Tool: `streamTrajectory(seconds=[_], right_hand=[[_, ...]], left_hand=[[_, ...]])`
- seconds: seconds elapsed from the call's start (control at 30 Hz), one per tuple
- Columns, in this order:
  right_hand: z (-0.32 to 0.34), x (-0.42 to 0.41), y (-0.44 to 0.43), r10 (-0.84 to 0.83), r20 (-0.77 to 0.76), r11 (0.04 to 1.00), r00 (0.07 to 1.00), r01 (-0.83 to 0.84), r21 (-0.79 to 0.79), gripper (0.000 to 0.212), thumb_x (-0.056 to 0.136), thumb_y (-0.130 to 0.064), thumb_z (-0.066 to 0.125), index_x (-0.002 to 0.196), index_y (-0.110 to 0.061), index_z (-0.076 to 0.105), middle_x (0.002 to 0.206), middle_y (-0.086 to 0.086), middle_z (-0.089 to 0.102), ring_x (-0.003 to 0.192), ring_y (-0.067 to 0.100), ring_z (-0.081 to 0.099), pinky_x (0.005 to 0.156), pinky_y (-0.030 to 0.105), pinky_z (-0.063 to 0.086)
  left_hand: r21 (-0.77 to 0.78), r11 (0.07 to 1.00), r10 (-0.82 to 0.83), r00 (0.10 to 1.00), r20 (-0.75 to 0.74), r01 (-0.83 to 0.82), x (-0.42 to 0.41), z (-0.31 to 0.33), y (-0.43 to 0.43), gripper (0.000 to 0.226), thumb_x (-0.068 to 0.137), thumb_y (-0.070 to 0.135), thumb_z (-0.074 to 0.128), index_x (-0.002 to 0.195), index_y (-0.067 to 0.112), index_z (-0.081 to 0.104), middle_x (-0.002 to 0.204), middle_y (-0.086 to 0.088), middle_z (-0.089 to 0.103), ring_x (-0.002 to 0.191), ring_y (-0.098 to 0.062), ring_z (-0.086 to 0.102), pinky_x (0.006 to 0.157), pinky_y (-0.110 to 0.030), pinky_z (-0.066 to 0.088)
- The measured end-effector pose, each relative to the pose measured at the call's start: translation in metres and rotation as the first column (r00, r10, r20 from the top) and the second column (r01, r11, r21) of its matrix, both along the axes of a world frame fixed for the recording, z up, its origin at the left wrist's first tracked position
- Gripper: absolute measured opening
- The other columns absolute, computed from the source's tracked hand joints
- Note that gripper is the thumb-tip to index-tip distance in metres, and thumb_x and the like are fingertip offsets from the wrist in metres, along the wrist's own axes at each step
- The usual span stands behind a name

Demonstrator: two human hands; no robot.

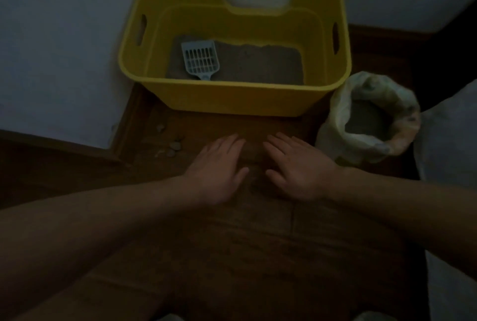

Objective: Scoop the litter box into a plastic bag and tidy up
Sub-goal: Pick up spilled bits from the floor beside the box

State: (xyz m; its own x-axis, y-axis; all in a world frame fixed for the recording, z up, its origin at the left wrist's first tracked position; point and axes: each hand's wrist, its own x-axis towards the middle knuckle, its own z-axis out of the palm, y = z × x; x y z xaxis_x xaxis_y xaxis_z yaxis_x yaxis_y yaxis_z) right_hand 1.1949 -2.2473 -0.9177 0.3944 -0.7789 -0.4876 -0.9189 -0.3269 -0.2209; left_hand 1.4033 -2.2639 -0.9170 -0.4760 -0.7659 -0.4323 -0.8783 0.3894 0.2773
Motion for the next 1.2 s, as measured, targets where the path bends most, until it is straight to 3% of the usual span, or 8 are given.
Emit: streamTrajectory(seconds=[0.1, 0.27, 0.37, 0.7, 0.87, 1.0, 1.1, 1.2], right_hand=[[-0.014, 0.003, 0.006, -0.011, 0.047, 1.000, 0.999, 0.012, -0.024, 0.070, 0.098, -0.053, 0.037, 0.155, -0.017, 0.019, 0.163, 0.007, 0.018, 0.150, 0.024, 0.017, 0.121, 0.040, 0.020], [-0.026, 0.017, 0.014, -0.002, 0.085, 1.000, 0.996, 0.004, -0.019, 0.058, 0.094, -0.052, 0.050, 0.140, -0.017, 0.043, 0.142, 0.007, 0.044, 0.130, 0.025, 0.042, 0.107, 0.038, 0.039], [-0.037, 0.026, 0.017, 0.028, 0.100, 1.000, 0.995, -0.027, -0.012, 0.048, 0.092, -0.051, 0.054, 0.127, -0.017, 0.053, 0.125, 0.006, 0.051, 0.115, 0.024, 0.049, 0.095, 0.035, 0.042], [-0.060, 0.038, 0.014, -0.106, 0.181, 0.987, 0.978, 0.082, 0.135, 0.029, 0.088, -0.034, 0.064, 0.113, -0.019, 0.063, 0.115, 0.003, 0.058, 0.100, 0.021, 0.058, 0.082, 0.032, 0.048], [-0.057, 0.044, 0.000, -0.240, 0.287, 0.966, 0.927, 0.200, 0.161, 0.019, 0.090, -0.025, 0.065, 0.109, -0.023, 0.064, 0.101, -0.007, 0.054, 0.094, 0.013, 0.056, 0.074, 0.024, 0.041], [-0.048, 0.061, -0.018, -0.279, 0.366, 0.958, 0.888, 0.229, 0.175, 0.018, 0.093, -0.026, 0.063, 0.111, -0.024, 0.064, 0.107, -0.007, 0.053, 0.097, 0.011, 0.054, 0.077, 0.025, 0.041], [-0.044, 0.085, -0.035, -0.277, 0.447, 0.960, 0.851, 0.234, 0.150, 0.012, 0.092, -0.023, 0.064, 0.104, -0.025, 0.064, 0.107, -0.004, 0.053, 0.095, 0.013, 0.054, 0.080, 0.027, 0.043], [-0.043, 0.110, -0.054, -0.368, 0.480, 0.927, 0.797, 0.273, 0.257, 0.010, 0.094, -0.023, 0.062, 0.098, -0.032, 0.059, 0.101, -0.007, 0.057, 0.088, 0.014, 0.060, 0.074, 0.031, 0.051]], left_hand=[[0.012, 1.000, -0.009, 1.000, 0.013, 0.009, 0.019, -0.011, 0.002, 0.071, 0.099, 0.052, 0.040, 0.156, 0.020, 0.013, 0.165, -0.003, 0.013, 0.151, -0.022, 0.013, 0.122, -0.039, 0.014], [0.036, 0.999, -0.006, 1.000, 0.020, 0.005, 0.037, -0.016, 0.008, 0.073, 0.097, 0.055, 0.043, 0.156, 0.024, 0.012, 0.165, -0.001, 0.013, 0.151, -0.021, 0.014, 0.122, -0.039, 0.014], [0.044, 0.999, -0.020, 1.000, 0.008, 0.020, 0.036, -0.024, 0.013, 0.074, 0.096, 0.057, 0.044, 0.156, 0.026, 0.013, 0.164, -0.002, 0.015, 0.150, -0.023, 0.016, 0.123, -0.041, 0.017], [0.159, 0.985, 0.096, 0.977, -0.192, -0.066, 0.050, -0.029, 0.010, 0.080, 0.090, 0.060, 0.055, 0.154, 0.036, 0.014, 0.163, 0.008, 0.019, 0.149, -0.015, 0.017, 0.121, -0.035, 0.020], [0.162, 0.968, 0.223, 0.956, -0.190, -0.194, 0.068, -0.028, 0.007, 0.079, 0.088, 0.056, 0.060, 0.153, 0.038, 0.018, 0.161, 0.011, 0.022, 0.146, -0.012, 0.023, 0.118, -0.038, 0.030], [0.029, 0.948, 0.315, 0.930, -0.191, -0.315, 0.091, -0.033, 0.006, 0.070, 0.091, 0.045, 0.064, 0.150, 0.030, 0.028, 0.155, 0.005, 0.033, 0.141, -0.016, 0.033, 0.114, -0.034, 0.033], [-0.010, 0.873, 0.478, 0.861, -0.173, -0.487, 0.109, -0.038, 0.003, 0.062, 0.091, 0.031, 0.066, 0.145, 0.023, 0.037, 0.145, 0.000, 0.040, 0.125, -0.024, 0.049, 0.105, -0.039, 0.045], [-0.007, 0.818, 0.565, 0.806, -0.176, -0.575, 0.124, -0.039, -0.001, 0.057, 0.091, 0.024, 0.067, 0.142, 0.022, 0.041, 0.137, 0.000, 0.042, 0.110, -0.022, 0.056, 0.094, -0.039, 0.051]])
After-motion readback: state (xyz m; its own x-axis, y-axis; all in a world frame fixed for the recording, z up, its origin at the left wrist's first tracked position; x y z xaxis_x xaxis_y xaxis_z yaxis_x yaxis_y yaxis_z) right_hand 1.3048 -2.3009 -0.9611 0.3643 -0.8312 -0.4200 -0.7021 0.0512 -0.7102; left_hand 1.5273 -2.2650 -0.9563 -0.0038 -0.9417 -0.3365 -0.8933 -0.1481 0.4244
